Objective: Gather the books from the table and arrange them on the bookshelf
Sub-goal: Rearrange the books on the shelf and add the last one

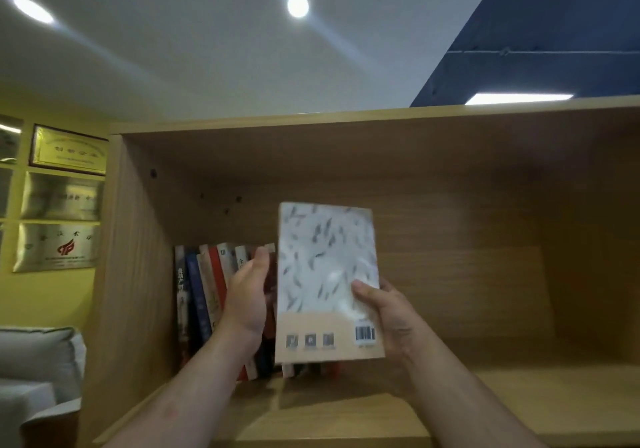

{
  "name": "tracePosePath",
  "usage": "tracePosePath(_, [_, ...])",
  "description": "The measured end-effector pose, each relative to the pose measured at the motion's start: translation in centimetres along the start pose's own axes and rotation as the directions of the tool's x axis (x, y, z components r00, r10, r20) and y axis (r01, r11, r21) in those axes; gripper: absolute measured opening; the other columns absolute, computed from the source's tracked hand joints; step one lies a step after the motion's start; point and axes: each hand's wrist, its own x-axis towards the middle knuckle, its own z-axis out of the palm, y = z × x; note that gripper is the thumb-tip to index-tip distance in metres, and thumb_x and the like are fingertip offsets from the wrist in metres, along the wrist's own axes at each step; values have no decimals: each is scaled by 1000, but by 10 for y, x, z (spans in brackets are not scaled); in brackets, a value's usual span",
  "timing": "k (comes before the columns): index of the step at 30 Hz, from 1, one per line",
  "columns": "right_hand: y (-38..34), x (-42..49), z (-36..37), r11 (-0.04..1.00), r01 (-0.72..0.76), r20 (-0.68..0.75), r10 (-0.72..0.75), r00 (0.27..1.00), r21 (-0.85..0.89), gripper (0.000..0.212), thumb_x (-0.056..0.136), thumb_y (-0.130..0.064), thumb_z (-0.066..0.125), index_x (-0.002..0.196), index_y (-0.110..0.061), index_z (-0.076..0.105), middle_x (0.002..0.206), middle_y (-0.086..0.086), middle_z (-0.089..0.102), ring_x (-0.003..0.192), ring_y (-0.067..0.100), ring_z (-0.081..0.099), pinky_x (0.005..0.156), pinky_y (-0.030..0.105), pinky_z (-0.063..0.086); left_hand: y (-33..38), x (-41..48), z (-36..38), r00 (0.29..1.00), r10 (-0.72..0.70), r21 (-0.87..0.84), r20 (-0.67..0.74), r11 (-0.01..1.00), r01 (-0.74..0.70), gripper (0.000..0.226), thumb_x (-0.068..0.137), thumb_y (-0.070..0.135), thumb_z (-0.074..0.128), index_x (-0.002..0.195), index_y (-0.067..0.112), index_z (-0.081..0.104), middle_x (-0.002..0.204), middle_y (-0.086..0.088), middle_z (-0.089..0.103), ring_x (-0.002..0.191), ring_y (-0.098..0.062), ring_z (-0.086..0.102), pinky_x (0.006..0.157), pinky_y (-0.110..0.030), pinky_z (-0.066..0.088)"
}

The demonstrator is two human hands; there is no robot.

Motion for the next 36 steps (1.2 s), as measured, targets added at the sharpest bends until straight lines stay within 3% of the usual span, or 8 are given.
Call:
tracePosePath(2, [-3,4,-6,983,108,-139,-88,986,148,48,84,-8,72,128,-14,56,113,24,73,103,48,69,86,70,53,-13,8,-15,981,188,330,-45,930,-163,26,98,51,49,97,37,71,116,-10,72,113,-34,66,101,-56,49])
tracePosePath(4, [-7,8,-11,947,233,-265,-171,949,222,36,90,-8,68,123,-20,60,112,20,74,94,44,73,78,66,57,-33,17,-35,958,284,876,25,456,-159,53,91,58,57,141,46,45,160,-2,33,151,-31,22,120,-52,19])
tracePosePath(7, [-10,10,-18,904,343,-378,-233,896,255,31,94,-9,67,121,-23,61,111,16,74,94,43,73,84,67,55,-47,27,-54,977,187,977,105,165,-137,102,83,71,59,159,40,-2,165,7,-26,150,-21,-29,124,-54,-4])
tracePosePath(15, [-18,5,-25,847,476,-608,-252,753,239,27,96,-16,64,119,-29,57,110,10,70,90,39,72,82,61,58,-60,31,-60,968,217,964,127,204,-172,112,79,68,66,157,38,-8,158,11,-35,148,-17,-33,126,-54,2])
tracePosePath(20, [-8,4,-9,842,450,-495,-538,682,-296,18,97,-17,63,114,-22,59,100,0,69,92,26,70,65,33,56,-63,33,-60,967,242,945,85,289,-155,120,75,61,76,160,34,-6,160,8,-31,152,-21,-23,127,-50,3])
tracePosePath(25, [22,8,20,735,317,-169,-503,848,-599,18,99,-8,56,98,-26,57,92,-9,64,86,11,65,58,15,55,-62,31,-61,949,304,946,-87,323,-16,134,69,66,78,158,31,-15,165,-3,-25,154,-29,-18,125,-53,1])
tracePosePath(31, [43,13,25,932,108,-150,-168,974,-346,34,97,-15,59,119,-41,60,110,9,72,100,32,73,79,53,62,-59,30,-66,902,231,818,-365,543,192,140,59,68,83,160,19,-1,167,-14,1,155,-33,4,124,-54,18])
tracePosePath(36, [45,13,15,840,-86,-103,37,994,-535,60,90,-47,65,141,-59,37,129,3,63,111,31,67,94,59,54,-59,32,-66,891,32,669,-453,673,316,144,56,61,89,158,33,-10,147,-19,35,134,-41,42,106,-60,43])
